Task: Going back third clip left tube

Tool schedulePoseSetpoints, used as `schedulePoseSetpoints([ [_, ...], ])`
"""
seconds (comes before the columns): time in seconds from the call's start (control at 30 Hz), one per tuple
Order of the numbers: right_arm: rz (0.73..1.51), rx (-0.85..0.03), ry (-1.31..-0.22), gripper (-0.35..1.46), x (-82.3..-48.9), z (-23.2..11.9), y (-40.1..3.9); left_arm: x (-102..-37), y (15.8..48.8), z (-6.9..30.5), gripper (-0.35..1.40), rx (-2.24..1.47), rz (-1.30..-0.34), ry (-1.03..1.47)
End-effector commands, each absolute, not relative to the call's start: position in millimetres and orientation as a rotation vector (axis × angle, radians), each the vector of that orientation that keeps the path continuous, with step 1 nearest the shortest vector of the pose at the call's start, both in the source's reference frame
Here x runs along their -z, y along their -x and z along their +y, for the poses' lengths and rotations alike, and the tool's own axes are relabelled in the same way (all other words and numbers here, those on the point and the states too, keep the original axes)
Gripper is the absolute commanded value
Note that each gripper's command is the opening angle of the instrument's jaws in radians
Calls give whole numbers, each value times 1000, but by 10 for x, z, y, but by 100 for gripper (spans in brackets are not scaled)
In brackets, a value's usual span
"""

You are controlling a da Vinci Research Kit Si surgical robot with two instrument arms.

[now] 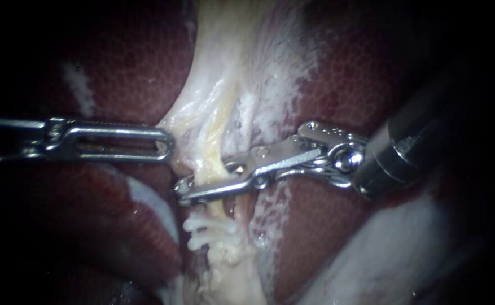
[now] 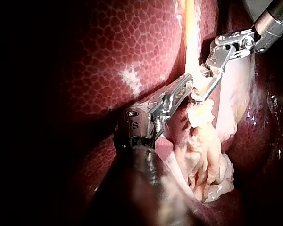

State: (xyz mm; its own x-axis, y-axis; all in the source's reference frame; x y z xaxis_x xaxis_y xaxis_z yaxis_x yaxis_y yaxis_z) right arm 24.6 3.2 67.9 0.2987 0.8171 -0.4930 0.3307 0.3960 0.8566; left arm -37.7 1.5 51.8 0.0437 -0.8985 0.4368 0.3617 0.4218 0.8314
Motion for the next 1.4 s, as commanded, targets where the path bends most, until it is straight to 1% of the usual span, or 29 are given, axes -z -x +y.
schedulePoseSetpoints([
  [0.03,1285,-450,-1180,-35,-680,32,-246,-517,376,15,-35,1055,-1145,-594],
  [0.47,1285,-449,-1180,-35,-680,32,-246,-517,376,15,-35,1055,-1145,-594],
  [0.57,1283,-458,-1170,16,-678,31,-247,-516,376,15,-35,1055,-1145,-594],
  [0.6,1283,-458,-1170,27,-677,30,-248,-516,376,15,-35,1055,-1145,-594],
  [0.7,1280,-463,-1174,42,-673,28,-251,-516,376,15,-35,1055,-1145,-594],
  [0.77,1297,-443,-1154,47,-671,27,-255,-516,376,15,-35,1055,-1145,-594],
  [0.93,1337,-387,-1090,53,-672,29,-261,-515,376,14,-35,1055,-1145,-594],
  [1.07,1373,-338,-1006,57,-675,33,-262,-515,377,14,-35,1055,-1145,-594],
  [1.1,1386,-311,-981,57,-676,34,-262,-514,377,14,-35,1055,-1145,-594],
  [1.27,1424,-239,-882,58,-681,39,-262,-513,377,13,-35,1056,-1145,-593],
  [1.4,1431,-221,-861,59,-684,37,-268,-512,378,13,-35,1056,-1145,-593],
])
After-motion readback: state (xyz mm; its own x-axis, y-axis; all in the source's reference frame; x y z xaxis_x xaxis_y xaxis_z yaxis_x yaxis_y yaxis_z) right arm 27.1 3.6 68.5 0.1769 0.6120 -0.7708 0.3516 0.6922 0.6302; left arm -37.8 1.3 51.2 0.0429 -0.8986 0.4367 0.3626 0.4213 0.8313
